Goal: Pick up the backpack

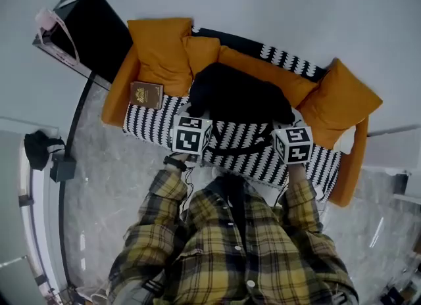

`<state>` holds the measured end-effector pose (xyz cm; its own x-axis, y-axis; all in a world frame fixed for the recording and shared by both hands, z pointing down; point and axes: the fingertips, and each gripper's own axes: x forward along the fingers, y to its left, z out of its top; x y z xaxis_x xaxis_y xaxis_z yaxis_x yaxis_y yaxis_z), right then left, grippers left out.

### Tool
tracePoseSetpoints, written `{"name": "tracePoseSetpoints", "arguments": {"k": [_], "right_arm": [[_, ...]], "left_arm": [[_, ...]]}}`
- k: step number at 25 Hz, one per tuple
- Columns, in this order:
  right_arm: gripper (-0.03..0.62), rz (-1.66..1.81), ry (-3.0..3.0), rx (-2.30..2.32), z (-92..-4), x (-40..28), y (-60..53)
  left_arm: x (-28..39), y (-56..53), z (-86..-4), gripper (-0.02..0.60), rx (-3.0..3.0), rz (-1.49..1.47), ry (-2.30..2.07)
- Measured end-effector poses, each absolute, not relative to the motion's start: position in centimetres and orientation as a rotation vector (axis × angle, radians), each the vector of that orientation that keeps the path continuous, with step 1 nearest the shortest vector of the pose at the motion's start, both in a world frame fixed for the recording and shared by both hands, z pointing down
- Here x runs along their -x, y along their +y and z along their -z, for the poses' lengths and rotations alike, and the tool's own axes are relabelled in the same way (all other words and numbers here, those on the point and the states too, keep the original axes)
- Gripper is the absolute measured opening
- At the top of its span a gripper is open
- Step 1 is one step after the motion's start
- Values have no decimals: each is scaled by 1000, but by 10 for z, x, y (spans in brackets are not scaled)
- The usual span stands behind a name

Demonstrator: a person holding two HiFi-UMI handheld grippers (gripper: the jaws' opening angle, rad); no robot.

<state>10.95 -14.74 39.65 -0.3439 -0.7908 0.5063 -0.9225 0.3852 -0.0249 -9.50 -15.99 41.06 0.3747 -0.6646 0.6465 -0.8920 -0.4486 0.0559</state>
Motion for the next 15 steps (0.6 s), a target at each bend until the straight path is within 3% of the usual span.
{"name": "tracePoseSetpoints", "arguments": {"k": [15], "right_arm": [[26,-183,-2381,-1616,-257,-123,-115]], "left_arm": [[78,-144,-273,32,-2441,-576,-1450]]}}
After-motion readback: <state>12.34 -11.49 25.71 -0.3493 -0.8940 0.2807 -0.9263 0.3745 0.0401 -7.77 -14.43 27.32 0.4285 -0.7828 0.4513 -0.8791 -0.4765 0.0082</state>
